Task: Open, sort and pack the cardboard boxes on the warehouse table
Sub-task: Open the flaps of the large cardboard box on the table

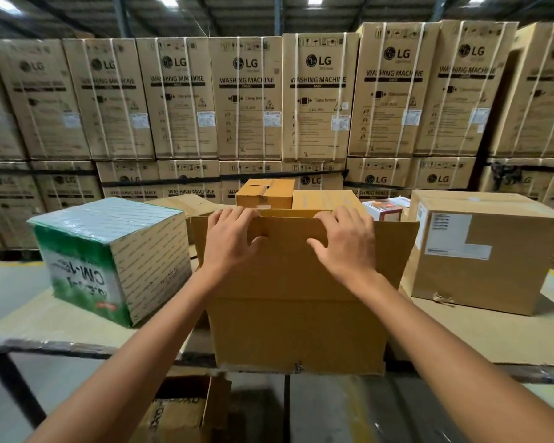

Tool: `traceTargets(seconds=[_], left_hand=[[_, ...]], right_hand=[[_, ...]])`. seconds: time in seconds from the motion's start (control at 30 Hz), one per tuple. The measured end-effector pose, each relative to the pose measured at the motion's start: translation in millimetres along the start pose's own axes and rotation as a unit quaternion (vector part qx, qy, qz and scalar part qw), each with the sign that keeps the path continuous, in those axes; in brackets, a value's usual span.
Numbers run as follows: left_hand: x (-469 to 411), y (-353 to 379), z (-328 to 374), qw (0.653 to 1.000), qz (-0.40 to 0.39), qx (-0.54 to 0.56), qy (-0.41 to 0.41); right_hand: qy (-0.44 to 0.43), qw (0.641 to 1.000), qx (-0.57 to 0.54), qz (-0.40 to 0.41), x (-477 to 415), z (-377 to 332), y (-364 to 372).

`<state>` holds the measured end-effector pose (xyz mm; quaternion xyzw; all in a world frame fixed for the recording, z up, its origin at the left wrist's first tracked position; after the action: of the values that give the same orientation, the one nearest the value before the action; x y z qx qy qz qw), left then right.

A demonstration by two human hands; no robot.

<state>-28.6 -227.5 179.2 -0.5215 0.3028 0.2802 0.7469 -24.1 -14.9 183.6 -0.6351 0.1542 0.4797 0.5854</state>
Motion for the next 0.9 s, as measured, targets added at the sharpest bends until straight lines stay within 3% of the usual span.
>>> traceTargets(seconds=[0.1,0.17,0.37,0.47,0.67,0.77,0.83,0.9], left_hand=[[32,-26,11,0.999,0.041,-0.012,-0.016],[57,-41,17,0.999,0.031,-0.022,-0.034],[131,-42,24,0.975,-0.201,-0.087,-0.03],[177,-16,16,0.954,-0.291,-0.079,-0.012],[235,30,-2,0.928,-0.356,-0.108,0.006],[235,56,-15,0.885,-0.447,-0.128,-0.001],[222,66,-21,0.887,-0.446,-0.116,-0.008],[197,71,-26,0.919,-0.38,-0.103,-0.032]], right_hand=[[-0.006,0.999,-0.032,0.004,25,-14,-29],[-0.005,0.997,-0.059,-0.04,44,-26,-45],[0.025,0.961,-0.131,-0.242,118,-62,-48],[0.024,0.946,-0.134,-0.294,164,-78,-29],[-0.024,0.936,-0.086,-0.341,221,-80,16],[-0.054,0.889,-0.123,-0.437,228,-80,41],[-0.052,0.877,-0.151,-0.453,219,-74,51],[-0.033,0.904,-0.15,-0.398,196,-60,57]])
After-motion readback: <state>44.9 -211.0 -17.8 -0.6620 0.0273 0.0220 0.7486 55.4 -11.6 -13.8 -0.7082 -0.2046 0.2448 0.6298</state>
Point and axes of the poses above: each hand's wrist, its own x-axis away from the middle knuckle, its own y-axis out of the palm, z = x × y, the point moved 5 cm from there along -x, towards the middle knuckle, and after that the axes turned 13 degrees about -y, right-handed, at the moved point
